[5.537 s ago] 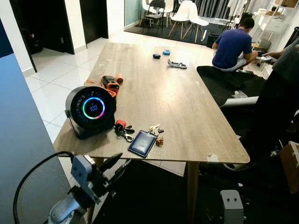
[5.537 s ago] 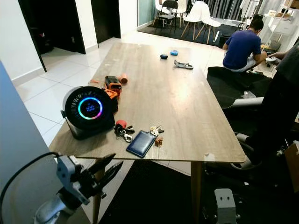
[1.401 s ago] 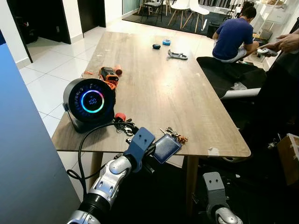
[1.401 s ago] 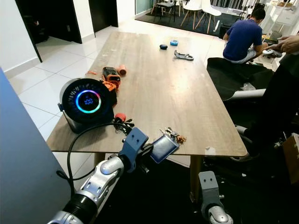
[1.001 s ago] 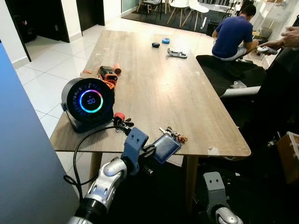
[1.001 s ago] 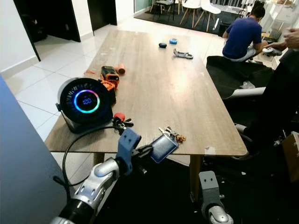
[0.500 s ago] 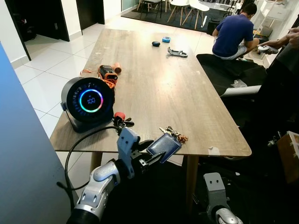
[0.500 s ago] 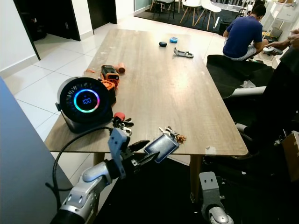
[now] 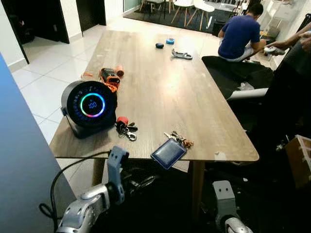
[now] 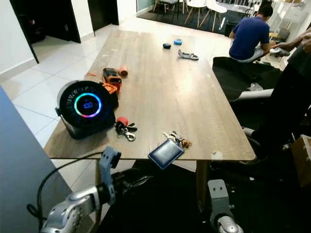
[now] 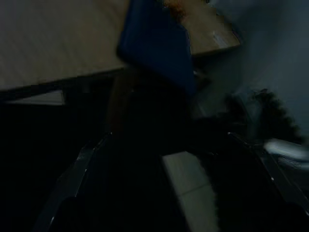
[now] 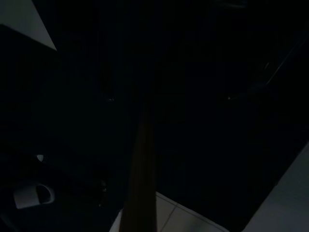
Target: Hang keys on a hook
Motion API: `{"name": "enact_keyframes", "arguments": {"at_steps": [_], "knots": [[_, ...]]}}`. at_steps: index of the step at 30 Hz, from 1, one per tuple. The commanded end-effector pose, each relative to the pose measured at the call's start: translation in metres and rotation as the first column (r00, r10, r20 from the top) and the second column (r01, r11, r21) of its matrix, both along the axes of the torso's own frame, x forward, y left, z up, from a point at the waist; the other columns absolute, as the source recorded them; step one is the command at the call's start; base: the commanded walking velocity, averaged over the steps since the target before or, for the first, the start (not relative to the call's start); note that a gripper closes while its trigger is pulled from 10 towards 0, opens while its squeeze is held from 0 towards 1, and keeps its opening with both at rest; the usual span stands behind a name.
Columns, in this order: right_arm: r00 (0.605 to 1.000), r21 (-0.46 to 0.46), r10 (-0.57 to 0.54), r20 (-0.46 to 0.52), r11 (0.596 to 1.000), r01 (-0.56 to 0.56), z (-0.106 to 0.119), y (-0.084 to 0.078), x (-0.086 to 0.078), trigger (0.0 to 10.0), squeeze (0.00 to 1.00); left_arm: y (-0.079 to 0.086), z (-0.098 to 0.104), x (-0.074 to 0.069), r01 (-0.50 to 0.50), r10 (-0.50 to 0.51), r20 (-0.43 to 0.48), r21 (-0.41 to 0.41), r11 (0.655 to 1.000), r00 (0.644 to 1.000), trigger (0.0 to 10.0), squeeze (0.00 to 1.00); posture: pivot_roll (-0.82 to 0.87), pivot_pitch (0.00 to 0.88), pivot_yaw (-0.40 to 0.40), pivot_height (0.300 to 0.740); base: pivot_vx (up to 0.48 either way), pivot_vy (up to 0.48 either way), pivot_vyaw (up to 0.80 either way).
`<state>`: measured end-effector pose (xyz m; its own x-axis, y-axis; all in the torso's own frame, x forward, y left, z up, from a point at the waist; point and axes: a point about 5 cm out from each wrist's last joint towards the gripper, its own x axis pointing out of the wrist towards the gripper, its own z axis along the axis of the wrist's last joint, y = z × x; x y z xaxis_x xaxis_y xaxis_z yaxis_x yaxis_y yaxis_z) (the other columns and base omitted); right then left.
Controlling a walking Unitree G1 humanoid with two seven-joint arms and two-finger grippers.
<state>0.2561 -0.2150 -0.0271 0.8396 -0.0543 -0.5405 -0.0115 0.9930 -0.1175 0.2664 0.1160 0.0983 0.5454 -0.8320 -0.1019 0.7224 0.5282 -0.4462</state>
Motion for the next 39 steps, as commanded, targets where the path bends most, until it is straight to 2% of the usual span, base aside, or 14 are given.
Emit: {"name": "enact_keyframes", "arguments": {"at_steps": [1, 4, 9, 11, 13, 19, 21, 26, 30, 32, 37, 39], "knots": [[0.999, -0.002, -0.008, -0.034, 1.0, 0.008, -0.006, -0.002, -0.008, 10.0, 0.0, 0.0, 0.005, -0.007, 0.055, -0.057, -0.037, -0.054, 0.997, 0.998, 10.0, 0.0, 0.09, 0.111, -0.071, 0.74, 0.0, 0.0, 0.0], [0.999, -0.003, -0.008, -0.035, 1.0, 0.008, -0.006, -0.002, -0.008, 10.0, 0.0, -0.001, 0.006, -0.011, 0.082, -0.089, -0.087, -0.083, 0.993, 0.992, 10.0, 0.0, 0.09, 0.109, -0.071, 0.74, 0.0, 0.0, 0.0], [0.999, -0.003, -0.008, -0.034, 1.0, 0.008, -0.006, -0.002, -0.008, 10.0, 0.0, -0.001, 0.0, -0.01, 0.056, -0.063, -0.145, -0.051, 0.997, 0.987, 10.0, 0.0, 0.09, 0.109, -0.071, 0.74, 0.0, 0.0, 0.0], [0.999, -0.004, -0.009, -0.034, 1.0, 0.009, -0.006, -0.002, -0.008, 10.0, 0.0, 0.0, -0.007, -0.01, 0.009, -0.015, -0.239, -0.026, 1.0, 0.971, 10.0, 0.0, 0.08, 0.11, -0.071, 0.74, 0.0, 0.0, 0.0], [0.999, -0.004, -0.009, -0.035, 1.0, 0.009, -0.006, -0.003, -0.008, 10.0, 0.0, 0.0, -0.012, -0.009, -0.034, 0.033, -0.293, 0.001, 0.999, 0.956, 10.0, 0.0, 0.08, 0.111, -0.071, 0.74, 0.0, 0.0, 0.0], [0.999, -0.005, -0.01, -0.035, 1.0, 0.01, -0.006, -0.003, -0.008, 10.0, 0.0, 0.002, -0.018, -0.006, -0.097, 0.114, -0.318, 0.07, 0.993, 0.941, 10.0, 0.0, 0.08, 0.114, -0.072, 0.74, 0.0, 0.0, 0.0], [0.999, -0.004, -0.011, -0.034, 1.0, 0.011, -0.006, -0.003, -0.008, 10.0, 0.0, 0.001, -0.018, -0.006, -0.132, 0.139, -0.366, 0.045, 0.99, 0.92, 10.0, 0.0, 0.08, 0.117, -0.072, 0.74, 0.0, 0.0, 0.0], [0.999, -0.003, -0.01, -0.034, 1.0, 0.01, -0.006, -0.003, -0.008, 10.0, 0.0, -0.005, -0.012, -0.009, -0.154, 0.114, -0.449, -0.053, 0.987, 0.886, 10.0, 0.0, 0.08, 0.12, -0.073, 0.74, 0.0, 0.0, 0.0], [0.999, -0.003, -0.009, -0.035, 1.0, 0.009, -0.006, -0.003, -0.008, 10.0, 0.0, -0.008, -0.009, -0.011, -0.153, 0.099, -0.461, -0.081, 0.985, 0.882, 10.0, 0.0, 0.08, 0.12, -0.073, 0.74, 0.0, 0.0, 0.0], [0.999, -0.003, -0.01, -0.035, 1.0, 0.009, -0.006, -0.003, -0.007, 10.0, 0.0, -0.014, -0.004, -0.011, -0.178, 0.091, -0.487, -0.136, 0.975, 0.869, 10.0, 0.0, 0.09, 0.122, -0.074, 0.74, 0.0, 0.0, 0.0], [0.999, -0.003, -0.009, -0.036, 1.0, 0.009, -0.006, -0.003, -0.008, 10.0, 0.0, -0.018, -0.001, -0.011, -0.197, 0.102, -0.492, -0.146, 0.97, 0.865, 10.0, 0.0, 0.09, 0.122, -0.074, 0.74, 0.0, 0.0, 0.0], [0.999, -0.002, -0.008, -0.036, 1.0, 0.007, -0.006, -0.001, -0.008, 10.0, 0.0, -0.023, 0.0, -0.004, -0.257, 0.173, -0.472, -0.119, 0.959, 0.865, 10.0, 0.0, 0.09, 0.121, -0.073, 0.74, 0.0, 0.0, 0.0]]}}
